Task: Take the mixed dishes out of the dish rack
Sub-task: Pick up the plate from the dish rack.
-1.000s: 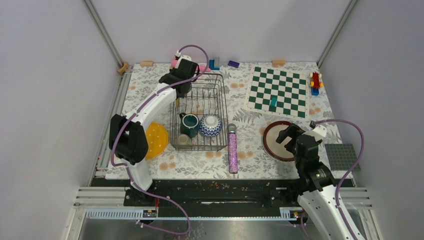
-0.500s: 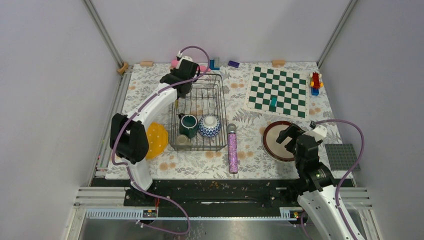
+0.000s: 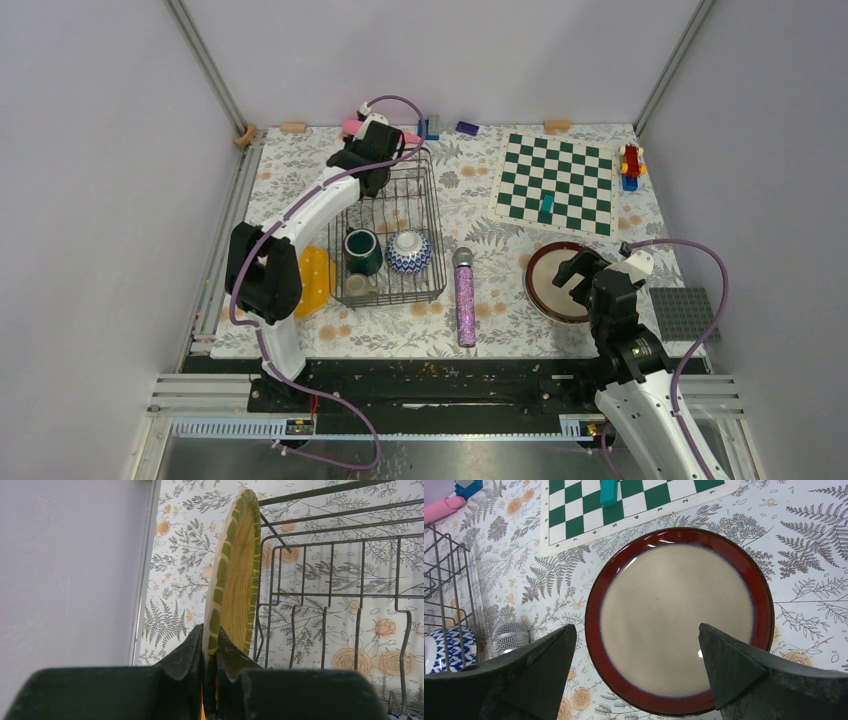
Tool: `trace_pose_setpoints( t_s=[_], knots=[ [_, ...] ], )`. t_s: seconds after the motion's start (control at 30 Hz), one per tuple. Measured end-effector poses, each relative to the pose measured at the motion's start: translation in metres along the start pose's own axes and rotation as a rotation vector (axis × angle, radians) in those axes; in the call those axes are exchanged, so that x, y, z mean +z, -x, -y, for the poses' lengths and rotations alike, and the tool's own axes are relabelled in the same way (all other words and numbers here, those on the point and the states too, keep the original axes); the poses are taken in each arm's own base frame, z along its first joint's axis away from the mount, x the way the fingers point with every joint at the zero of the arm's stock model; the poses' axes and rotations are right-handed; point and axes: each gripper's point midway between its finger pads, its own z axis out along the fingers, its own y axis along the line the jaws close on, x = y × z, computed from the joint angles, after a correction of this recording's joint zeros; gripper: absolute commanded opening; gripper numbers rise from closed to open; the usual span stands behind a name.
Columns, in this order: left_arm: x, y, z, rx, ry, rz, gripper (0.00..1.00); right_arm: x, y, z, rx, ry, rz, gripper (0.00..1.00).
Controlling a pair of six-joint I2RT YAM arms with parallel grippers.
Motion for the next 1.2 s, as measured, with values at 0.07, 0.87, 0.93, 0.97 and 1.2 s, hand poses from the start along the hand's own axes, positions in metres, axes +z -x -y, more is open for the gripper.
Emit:
trace_pose_setpoints(
  t_s=[0.07,0.87,0.93,0.97,1.2],
  knots=[
    [0.000,0.001,0.000,0.004,0.004,0.003,0.00,0.000,0.000,0.000,0.000,0.000,0.000,1.00],
    [-0.072,0.050,-0.062,-0.262,-0.052,0.194,0.00,0.000,-0.001,0.000,-0.010,0.001,-0.006,0.98],
    [-0.083,0.051,-0.065,-0.300,-0.100,0.225,0.00,0.000,-0.001,-0.001,-0.011,0.006,-0.006,0.98],
    [-0.088,0.051,-0.065,-0.313,-0.124,0.235,0.00,0.000,-0.001,-0.002,-0.011,0.012,-0.008,0.99],
    [-0.127,0.033,-0.029,-0.349,-0.476,0.297,0.00,-0.001,-0.003,-0.018,-0.008,0.094,-0.025,0.99]
  ],
)
